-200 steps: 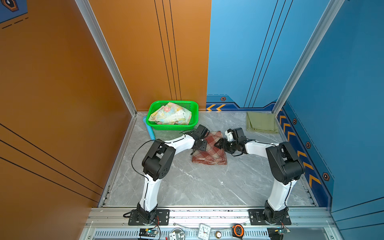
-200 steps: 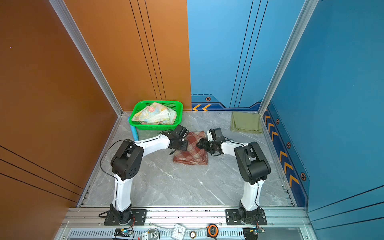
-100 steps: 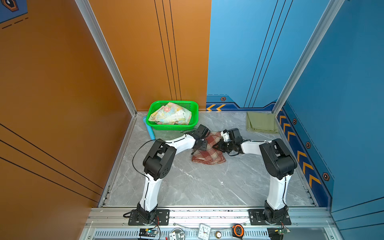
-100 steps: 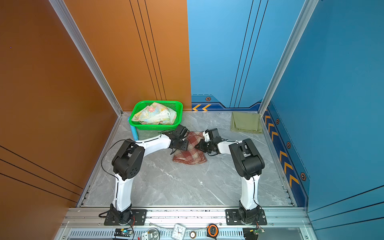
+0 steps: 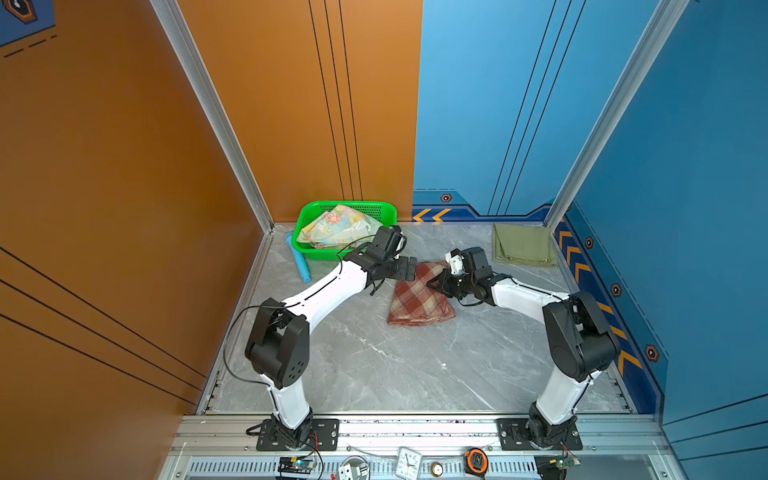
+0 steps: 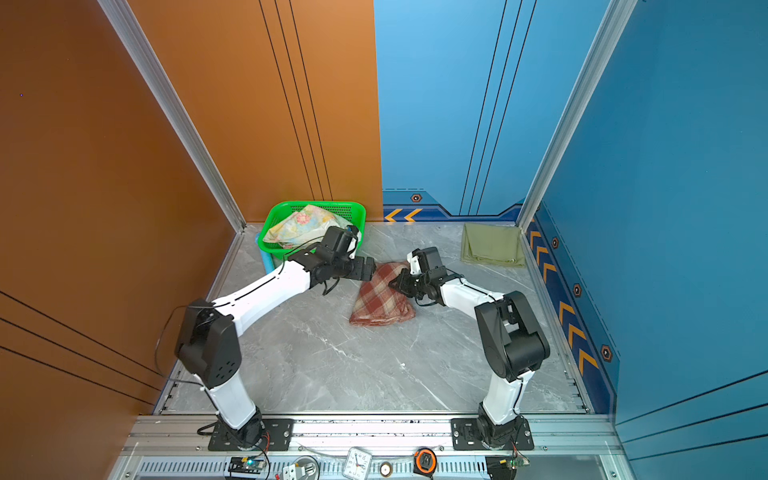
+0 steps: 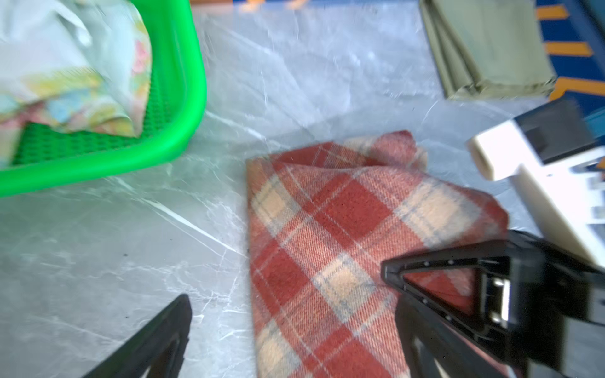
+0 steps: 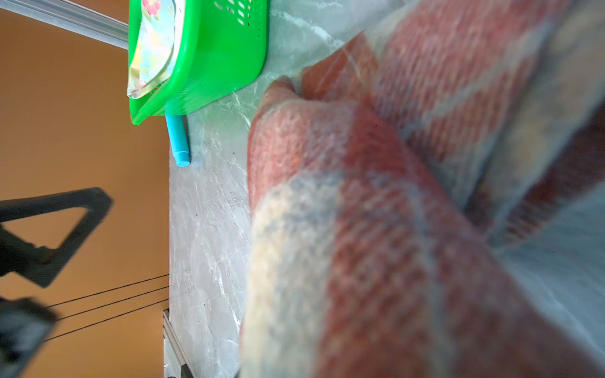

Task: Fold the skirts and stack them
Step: 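Lift the folded plaid skirt with the right gripper while the left gripper withdraws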

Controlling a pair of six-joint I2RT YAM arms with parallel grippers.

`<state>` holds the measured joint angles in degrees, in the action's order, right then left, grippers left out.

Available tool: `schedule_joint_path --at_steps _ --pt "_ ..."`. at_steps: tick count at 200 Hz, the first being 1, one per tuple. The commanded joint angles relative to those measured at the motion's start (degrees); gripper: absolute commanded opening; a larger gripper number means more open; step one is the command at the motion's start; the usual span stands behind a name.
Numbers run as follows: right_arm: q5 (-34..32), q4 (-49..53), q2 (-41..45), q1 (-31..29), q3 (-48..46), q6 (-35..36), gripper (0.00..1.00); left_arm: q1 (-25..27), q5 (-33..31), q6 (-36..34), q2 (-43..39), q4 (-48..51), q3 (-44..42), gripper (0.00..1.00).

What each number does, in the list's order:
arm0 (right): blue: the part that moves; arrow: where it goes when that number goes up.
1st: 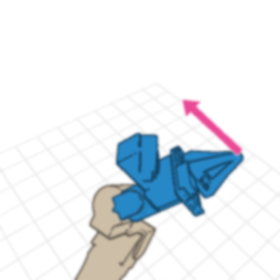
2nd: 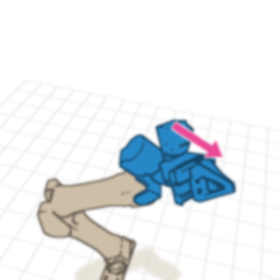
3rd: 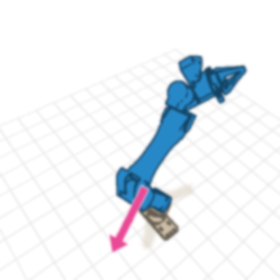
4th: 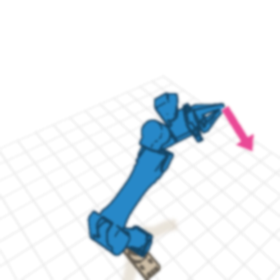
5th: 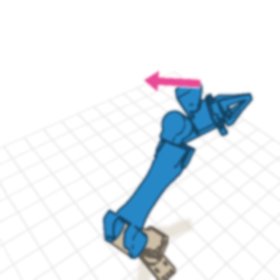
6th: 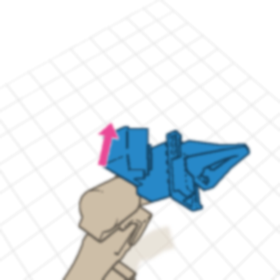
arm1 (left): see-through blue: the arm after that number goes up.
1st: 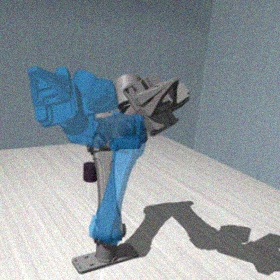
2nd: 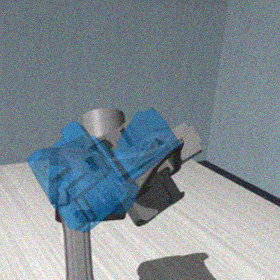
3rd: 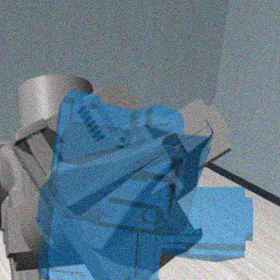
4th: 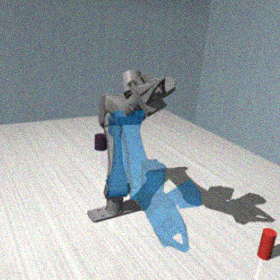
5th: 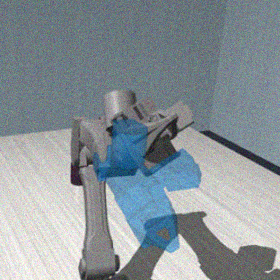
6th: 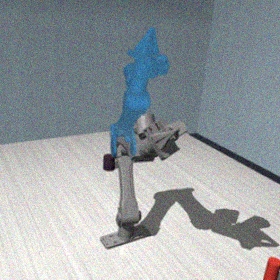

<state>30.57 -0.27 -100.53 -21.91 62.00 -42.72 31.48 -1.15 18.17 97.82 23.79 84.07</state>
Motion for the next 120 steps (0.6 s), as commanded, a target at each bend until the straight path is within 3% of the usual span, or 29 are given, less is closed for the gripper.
schedule_joint_path --at_steps 1,55,120 --pt "-3.24 3.67 4.46 -0.48 3.39 -1.45 0.00 -0.52 -2.22 -3.16 -4.19 2.58 -1.08 0.98" --pt "-10.24 13.60 9.58 0.41 10.99 -4.87 0.00 -1.74 -1.85 -6.51 -12.86 1.30 -8.27 0.98" --pt "-26.21 16.75 11.82 7.44 18.64 -18.17 0.00 -2.65 4.47 -8.02 -14.04 0.30 -9.08 0.98"
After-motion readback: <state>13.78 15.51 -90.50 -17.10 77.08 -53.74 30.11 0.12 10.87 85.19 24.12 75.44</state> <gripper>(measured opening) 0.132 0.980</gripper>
